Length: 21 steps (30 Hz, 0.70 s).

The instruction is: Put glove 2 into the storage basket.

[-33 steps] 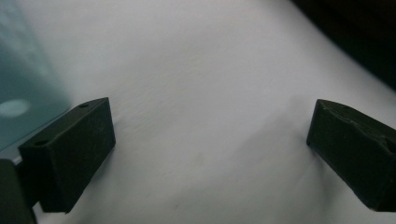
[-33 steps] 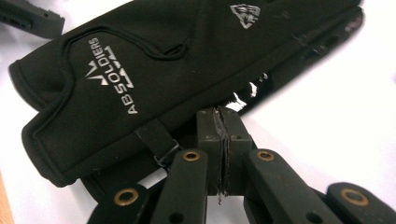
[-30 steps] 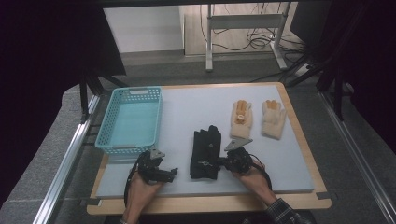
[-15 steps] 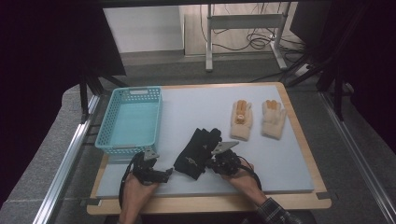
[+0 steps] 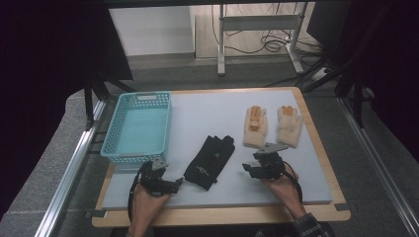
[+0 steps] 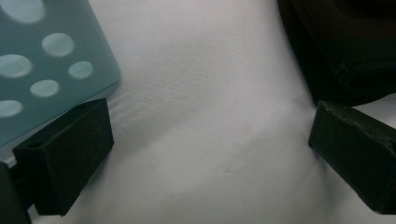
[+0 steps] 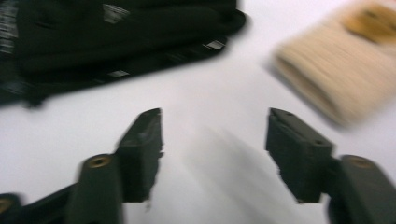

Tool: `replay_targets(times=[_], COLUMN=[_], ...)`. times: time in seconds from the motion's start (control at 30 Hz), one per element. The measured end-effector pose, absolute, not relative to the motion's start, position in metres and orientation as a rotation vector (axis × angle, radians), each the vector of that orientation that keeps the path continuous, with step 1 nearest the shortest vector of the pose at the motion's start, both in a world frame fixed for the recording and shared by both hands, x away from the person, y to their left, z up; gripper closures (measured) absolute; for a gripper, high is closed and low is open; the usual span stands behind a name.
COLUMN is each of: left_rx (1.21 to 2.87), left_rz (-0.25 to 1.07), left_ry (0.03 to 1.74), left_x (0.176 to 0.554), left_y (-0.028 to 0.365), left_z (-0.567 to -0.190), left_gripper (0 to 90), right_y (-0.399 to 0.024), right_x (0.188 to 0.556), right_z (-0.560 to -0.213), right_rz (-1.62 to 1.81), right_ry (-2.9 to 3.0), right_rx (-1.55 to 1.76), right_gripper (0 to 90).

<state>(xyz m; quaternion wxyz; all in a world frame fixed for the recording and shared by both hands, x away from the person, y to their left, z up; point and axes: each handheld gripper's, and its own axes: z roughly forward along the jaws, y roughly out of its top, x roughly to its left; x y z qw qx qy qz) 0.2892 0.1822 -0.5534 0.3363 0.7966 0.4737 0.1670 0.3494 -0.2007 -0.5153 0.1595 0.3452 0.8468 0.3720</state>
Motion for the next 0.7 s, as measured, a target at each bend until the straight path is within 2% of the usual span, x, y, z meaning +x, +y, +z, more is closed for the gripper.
replay_targets(times=[0.07,0.27,0.7], left_rx=[2.077,2.076,2.051], left_rz=[0.435,0.433,0.388], left_ry=[1.235,1.236,1.248], left_x=[0.289,0.289,0.287], left_y=[0.182,0.182,0.187], left_z=[-0.553,-0.553,-0.549], left_gripper=[0.0,0.1,1.9], right_y=[-0.214,-0.242,-0.243], right_x=[0.351,0.350,0.349], right_z=[-0.517,-0.527,-0.532], right_rz=[1.053,1.004,0.966], right_ry=[2.388,2.322,2.317], right_rx=[1.035,1.125,1.122], right_gripper=[27.1,17.8,15.4])
